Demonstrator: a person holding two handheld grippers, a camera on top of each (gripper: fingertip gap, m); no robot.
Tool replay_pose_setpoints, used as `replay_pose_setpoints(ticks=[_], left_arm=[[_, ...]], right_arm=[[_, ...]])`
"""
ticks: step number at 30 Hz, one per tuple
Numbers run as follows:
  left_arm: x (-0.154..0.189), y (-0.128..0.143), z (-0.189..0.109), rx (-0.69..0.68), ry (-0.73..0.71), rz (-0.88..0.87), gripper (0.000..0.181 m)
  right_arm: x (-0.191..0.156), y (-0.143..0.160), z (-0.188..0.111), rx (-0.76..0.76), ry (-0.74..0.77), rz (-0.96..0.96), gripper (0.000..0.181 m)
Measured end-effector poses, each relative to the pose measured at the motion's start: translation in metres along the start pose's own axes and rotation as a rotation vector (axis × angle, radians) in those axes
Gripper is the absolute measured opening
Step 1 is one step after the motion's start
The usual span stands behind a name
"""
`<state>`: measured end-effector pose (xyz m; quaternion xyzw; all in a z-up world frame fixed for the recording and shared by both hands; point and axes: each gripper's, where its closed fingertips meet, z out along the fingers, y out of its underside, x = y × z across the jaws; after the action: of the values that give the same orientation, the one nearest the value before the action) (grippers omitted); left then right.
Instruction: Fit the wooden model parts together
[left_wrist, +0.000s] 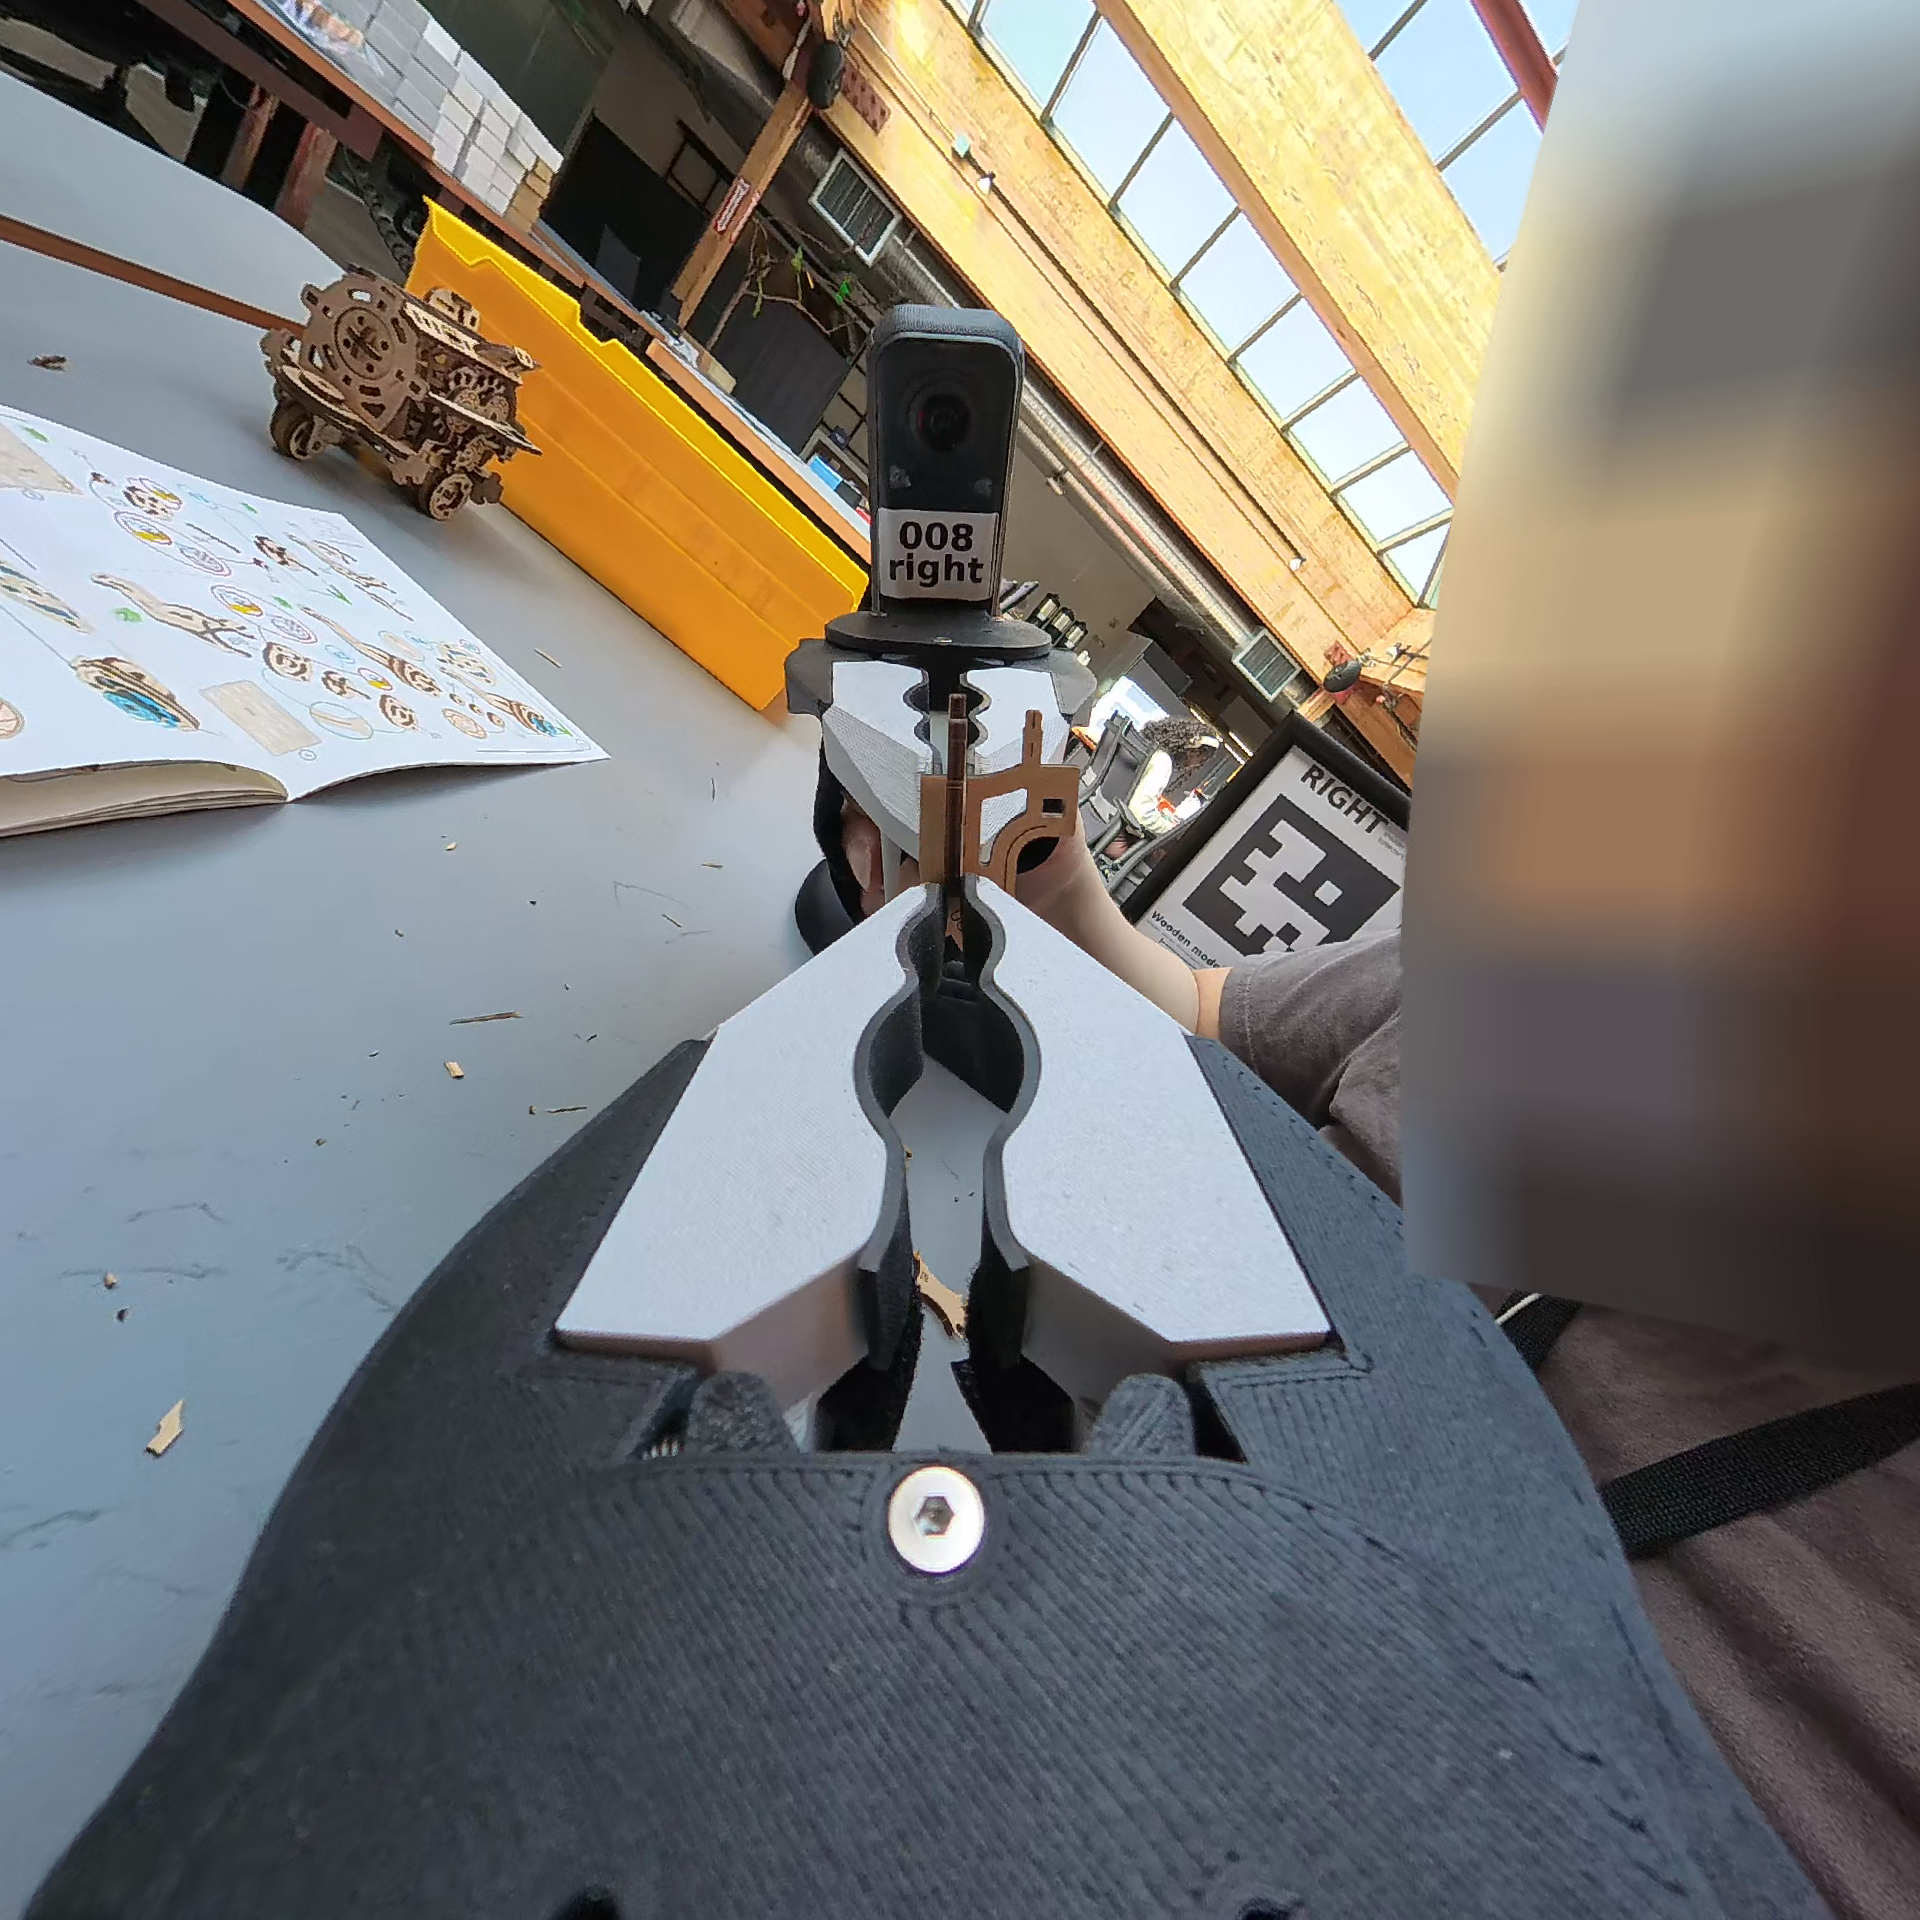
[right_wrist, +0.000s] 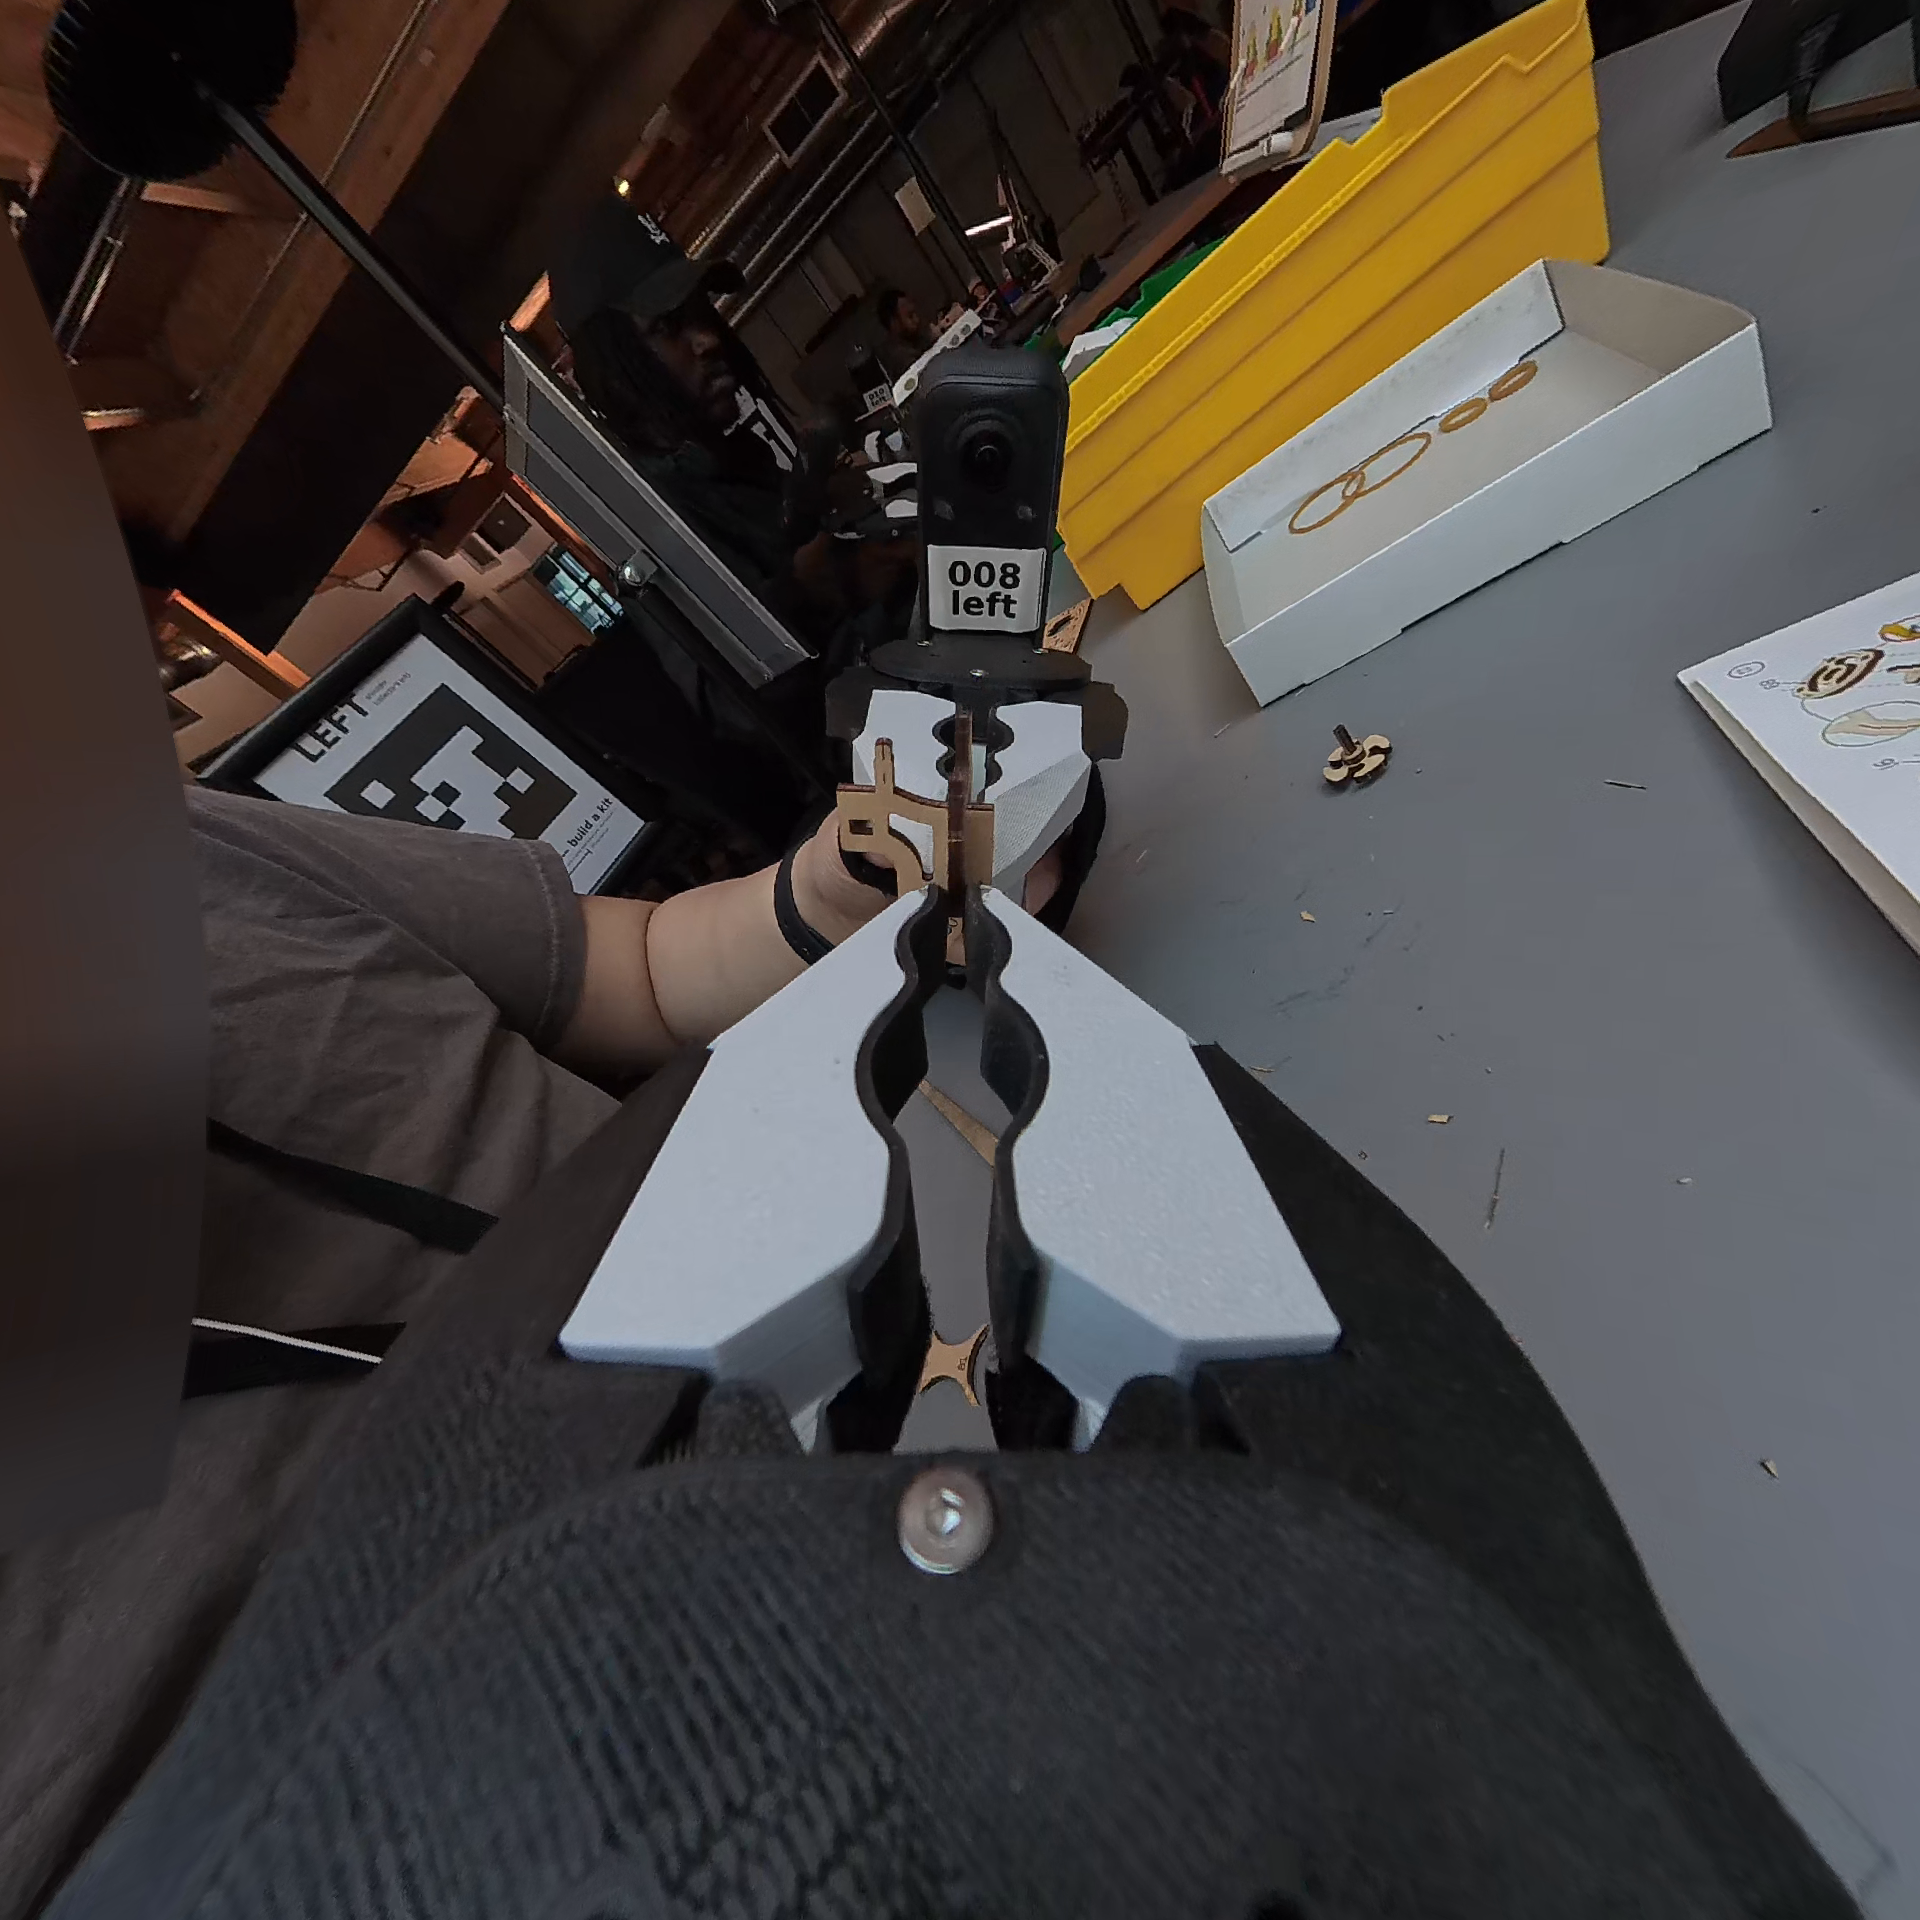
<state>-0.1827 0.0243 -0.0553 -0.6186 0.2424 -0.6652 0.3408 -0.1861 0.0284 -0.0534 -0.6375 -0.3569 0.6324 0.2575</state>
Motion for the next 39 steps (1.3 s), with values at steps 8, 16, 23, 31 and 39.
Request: replay_pose_setpoints(ticks=[8, 16, 23, 31, 39], left_arm=[[-0.0010, -0.0011, -0.0002, 0.015, 0.008, -0.018, 0.006], [0.0006, -0.0012, -0.0002, 0.015, 0.004, 0.008, 0.000], [0.0008, -0.0020, -0.0004, 0.020, -0.007, 0.018, 0.000], [-0.0001, -0.0006, 0.0002, 0.013, -0.015, 0.016, 0.000], [-0.0019, 0.0009, 0.0009, 0.020, -0.036, 0.027, 0.000]], right_arm=[[-0.0016, -0.0012, -0.0012, 0.009, -0.015, 0.015, 0.001], [-0.0004, -0.0011, -0.0002, 0.022, -0.030, 0.038, 0.001], [-0.0007, -0.0022, 0.0000, 0.021, -0.022, 0.024, 0.001], [0.0005, 0.0001, -0.0007, -0.002, -0.012, 0.020, 0.001], [0.0019, 0.0013, -0.0010, 0.010, -0.004, 0.025, 0.000]])
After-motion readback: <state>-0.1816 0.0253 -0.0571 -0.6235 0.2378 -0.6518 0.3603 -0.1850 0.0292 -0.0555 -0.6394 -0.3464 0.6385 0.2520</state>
